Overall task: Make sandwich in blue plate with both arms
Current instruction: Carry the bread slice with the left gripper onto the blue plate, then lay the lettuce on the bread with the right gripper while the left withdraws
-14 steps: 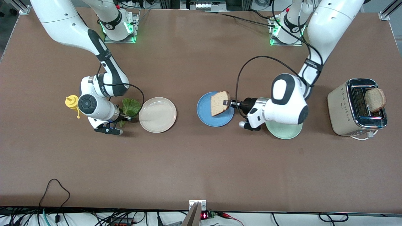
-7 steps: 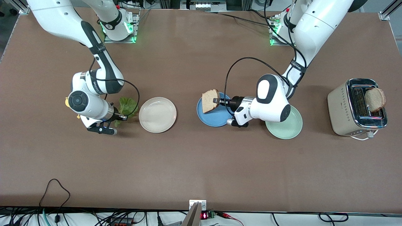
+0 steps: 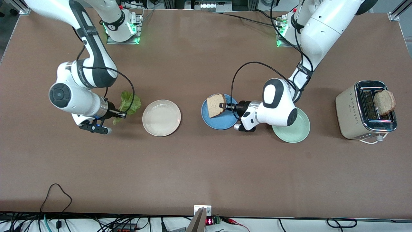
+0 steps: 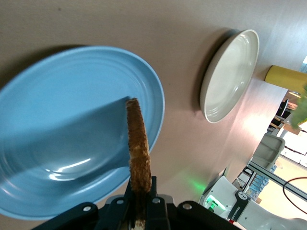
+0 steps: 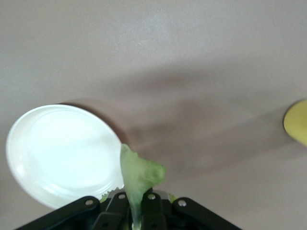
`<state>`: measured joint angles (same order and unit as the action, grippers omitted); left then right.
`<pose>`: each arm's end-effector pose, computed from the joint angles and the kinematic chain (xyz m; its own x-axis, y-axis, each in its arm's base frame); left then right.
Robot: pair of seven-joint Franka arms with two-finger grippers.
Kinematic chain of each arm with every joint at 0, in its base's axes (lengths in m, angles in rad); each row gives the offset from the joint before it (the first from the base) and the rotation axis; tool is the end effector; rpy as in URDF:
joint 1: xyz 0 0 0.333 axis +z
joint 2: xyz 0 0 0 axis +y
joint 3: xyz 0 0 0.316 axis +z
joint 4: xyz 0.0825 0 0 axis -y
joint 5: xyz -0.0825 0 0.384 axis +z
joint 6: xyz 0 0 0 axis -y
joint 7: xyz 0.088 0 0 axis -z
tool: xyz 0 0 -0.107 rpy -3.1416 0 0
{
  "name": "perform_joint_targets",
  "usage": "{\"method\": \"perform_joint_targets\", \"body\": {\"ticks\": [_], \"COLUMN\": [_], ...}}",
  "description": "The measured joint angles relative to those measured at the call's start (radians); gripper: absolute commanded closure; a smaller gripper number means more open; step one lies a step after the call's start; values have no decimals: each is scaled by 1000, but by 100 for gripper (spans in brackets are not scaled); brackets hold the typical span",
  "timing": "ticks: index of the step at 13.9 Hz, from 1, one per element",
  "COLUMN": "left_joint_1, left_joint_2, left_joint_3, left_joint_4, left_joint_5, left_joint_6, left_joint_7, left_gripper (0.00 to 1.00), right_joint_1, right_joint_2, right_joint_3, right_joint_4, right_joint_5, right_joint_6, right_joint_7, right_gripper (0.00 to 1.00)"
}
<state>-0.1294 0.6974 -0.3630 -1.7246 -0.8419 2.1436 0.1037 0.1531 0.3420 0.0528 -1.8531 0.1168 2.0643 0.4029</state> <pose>0.5721 -0.3192 0.2024 0.9166 -0.1249 -0.3797 0.1914 -0.6967 0.6913 0.6031 0.1304 0.3286 0.9537 -0.2503 -0.1668 -0.2619 -0.9638 -0.0508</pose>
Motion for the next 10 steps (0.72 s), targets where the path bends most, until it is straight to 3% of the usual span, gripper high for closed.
{"method": "perform_joint_targets", "body": {"ticks": [4,10], "left_joint_1": [33,171], "left_joint_2": [9,-57], "left_joint_3": [8,9], "left_joint_4": [3,15], "left_joint_5": [-1,-1], "left_joint_6": [6,-81], "left_joint_7": [1,92], "left_gripper": [0,0], "right_joint_1": [28,130], "right_joint_2": [-16,-10], "right_joint_3": [7,12], "right_joint_4": [41,107], "right_joint_5": [34,239], "right_joint_6": [-28,-27], "right_joint_7": [129,380], "right_gripper": [100,100]}}
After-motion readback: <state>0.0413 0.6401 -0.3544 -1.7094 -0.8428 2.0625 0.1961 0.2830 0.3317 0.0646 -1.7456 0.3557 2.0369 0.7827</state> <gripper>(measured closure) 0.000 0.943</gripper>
